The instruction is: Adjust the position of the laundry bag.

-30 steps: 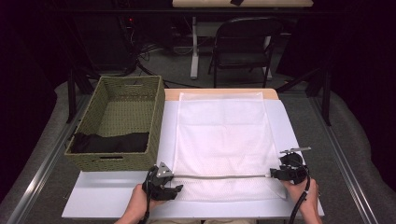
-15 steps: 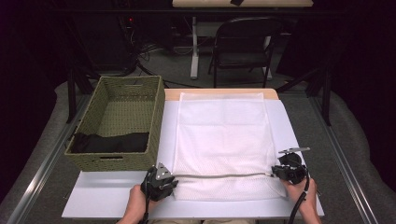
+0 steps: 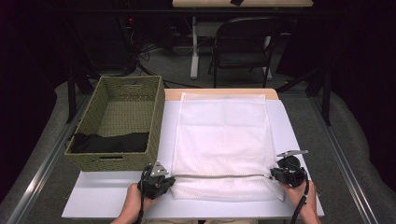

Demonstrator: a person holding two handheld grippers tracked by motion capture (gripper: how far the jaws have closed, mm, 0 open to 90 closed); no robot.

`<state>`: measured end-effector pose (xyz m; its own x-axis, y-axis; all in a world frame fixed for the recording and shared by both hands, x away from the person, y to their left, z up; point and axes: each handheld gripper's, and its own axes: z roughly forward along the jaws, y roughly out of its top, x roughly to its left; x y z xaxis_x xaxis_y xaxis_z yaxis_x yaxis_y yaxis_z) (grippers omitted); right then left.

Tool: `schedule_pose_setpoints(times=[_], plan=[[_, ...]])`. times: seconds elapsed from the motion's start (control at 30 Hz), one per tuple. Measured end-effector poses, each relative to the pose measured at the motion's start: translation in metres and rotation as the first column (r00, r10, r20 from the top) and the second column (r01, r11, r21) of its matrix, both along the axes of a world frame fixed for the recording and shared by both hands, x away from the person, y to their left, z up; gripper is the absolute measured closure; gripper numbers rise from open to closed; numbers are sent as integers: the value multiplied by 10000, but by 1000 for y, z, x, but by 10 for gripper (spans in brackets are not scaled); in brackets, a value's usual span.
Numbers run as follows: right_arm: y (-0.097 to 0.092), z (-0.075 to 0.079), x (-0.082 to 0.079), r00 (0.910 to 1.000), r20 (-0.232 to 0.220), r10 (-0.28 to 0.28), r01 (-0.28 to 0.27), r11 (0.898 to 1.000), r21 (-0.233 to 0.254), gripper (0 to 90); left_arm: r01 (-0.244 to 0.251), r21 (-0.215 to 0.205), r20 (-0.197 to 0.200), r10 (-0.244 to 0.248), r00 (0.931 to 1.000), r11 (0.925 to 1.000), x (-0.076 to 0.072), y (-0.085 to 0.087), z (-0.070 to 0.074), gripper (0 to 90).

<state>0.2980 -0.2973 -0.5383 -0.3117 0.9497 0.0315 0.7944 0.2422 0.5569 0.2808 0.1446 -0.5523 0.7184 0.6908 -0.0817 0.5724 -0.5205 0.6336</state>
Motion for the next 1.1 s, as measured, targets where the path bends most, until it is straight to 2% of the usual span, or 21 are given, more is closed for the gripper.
schedule_pose_setpoints(times=[0.13, 0.27, 0.4, 0.6, 0.7, 0.8, 0.93, 1.1], plan=[[2, 0, 0, 9999, -112, 73, -73, 10000, 36, 850, -54, -150, -275, 50, 9996, 9999, -1, 7, 1, 876], [9, 1, -3, 9993, -105, 349, -350, 9994, -49, 851, -67, -71, -463, 64, 9989, 10000, -4, 13, 3, 875], [14, 2, -5, 9984, -136, 545, -548, 9984, -169, 852, -140, -65, -513, 136, 9986, 9999, -5, 17, 4, 875], [18, 3, -8, 9969, -253, 751, -752, 9972, -47, 853, 33, 94, -611, -27, 9981, 10000, -6, 23, 7, 875], [22, 3, -8, 9961, -330, 821, -823, 9966, -30, 853, 29, 30, -836, -26, 9965, 10000, -7, 27, 5, 875], [26, 4, -10, 9948, -348, 960, -964, 9953, -111, 853, 81, 53, -871, -76, 9962, 10000, -8, 30, 6, 875], [29, 5, -11, 9933, -408, 1082, -1081, 9941, 46, 855, 66, -90, -1060, -76, 9943, 9999, -9, 36, 6, 875], [35, 5, -11, 9917, -444, 1207, -1213, 9926, -107, 856, 220, 131, -1013, -206, 9946, 9997, -13, 39, 9, 875]])
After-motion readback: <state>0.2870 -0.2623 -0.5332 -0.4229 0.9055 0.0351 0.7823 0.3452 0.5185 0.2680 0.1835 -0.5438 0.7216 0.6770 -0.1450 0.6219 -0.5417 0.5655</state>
